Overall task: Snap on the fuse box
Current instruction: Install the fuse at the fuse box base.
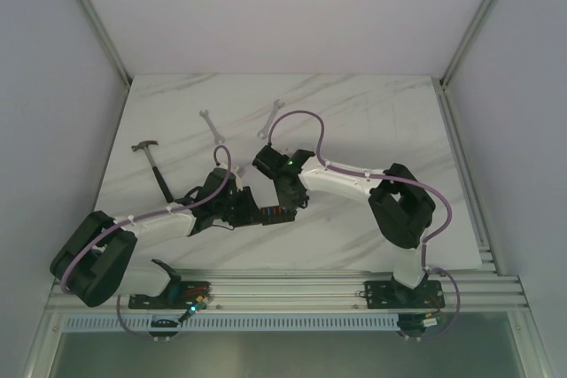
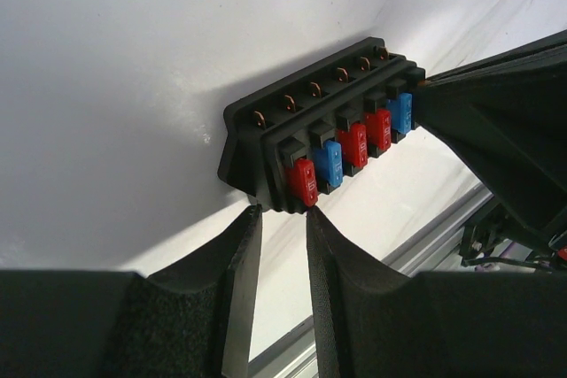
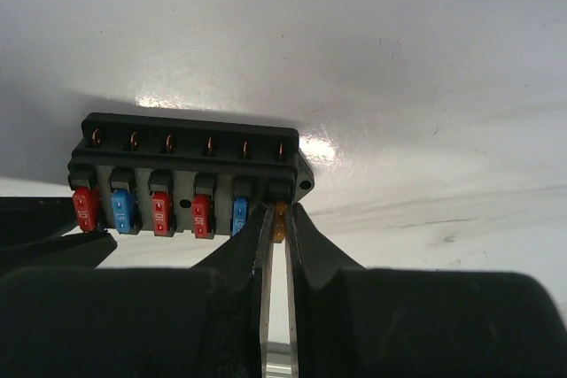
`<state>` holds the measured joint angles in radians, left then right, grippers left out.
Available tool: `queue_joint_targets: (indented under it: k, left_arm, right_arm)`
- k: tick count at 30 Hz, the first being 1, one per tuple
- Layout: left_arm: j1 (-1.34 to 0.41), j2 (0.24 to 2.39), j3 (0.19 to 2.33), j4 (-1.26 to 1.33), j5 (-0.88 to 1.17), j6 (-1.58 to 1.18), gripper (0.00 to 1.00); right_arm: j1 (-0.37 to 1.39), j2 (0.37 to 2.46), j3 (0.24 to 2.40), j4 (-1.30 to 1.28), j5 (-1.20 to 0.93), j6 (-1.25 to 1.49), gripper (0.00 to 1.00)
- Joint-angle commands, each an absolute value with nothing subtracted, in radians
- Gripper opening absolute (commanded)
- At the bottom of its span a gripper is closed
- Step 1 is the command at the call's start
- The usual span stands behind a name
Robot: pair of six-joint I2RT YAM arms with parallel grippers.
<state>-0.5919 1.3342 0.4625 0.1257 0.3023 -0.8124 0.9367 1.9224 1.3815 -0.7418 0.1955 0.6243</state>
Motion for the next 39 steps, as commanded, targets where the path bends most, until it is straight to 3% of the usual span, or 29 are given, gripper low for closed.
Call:
queue_joint_targets:
  k: [1,10,12,19,39]
  left_arm:
    - [-0.584,1.336,0.454,0.104,0.291,-0.816,0.36]
    - [-0.585,1.286,0.438,0.104,0.29,-0.825,0.37]
    - [-0.584,1.273,0.435,0.104,0.287,-0.829,0.37]
    - [-0.584,1.249,0.438,0.104,0.282,-0.833,0.39]
    - [-0.584,1.324,0.486,0.104,0.293,-0.813,0.42]
  right_arm:
    - [0.916,2.119,1.227,-0.859,0.28,0.602,0.0]
    - [0.919,1.969,1.336,-0.797,0.191,0.556,0.0]
    - [0.919,1.956,1.363,-0.786,0.174,0.549,0.1]
    - [0.918,1.895,1.429,-0.771,0.165,0.552,0.29]
    - [0.917,1.852,1.441,-0.775,0.179,0.566,0.28]
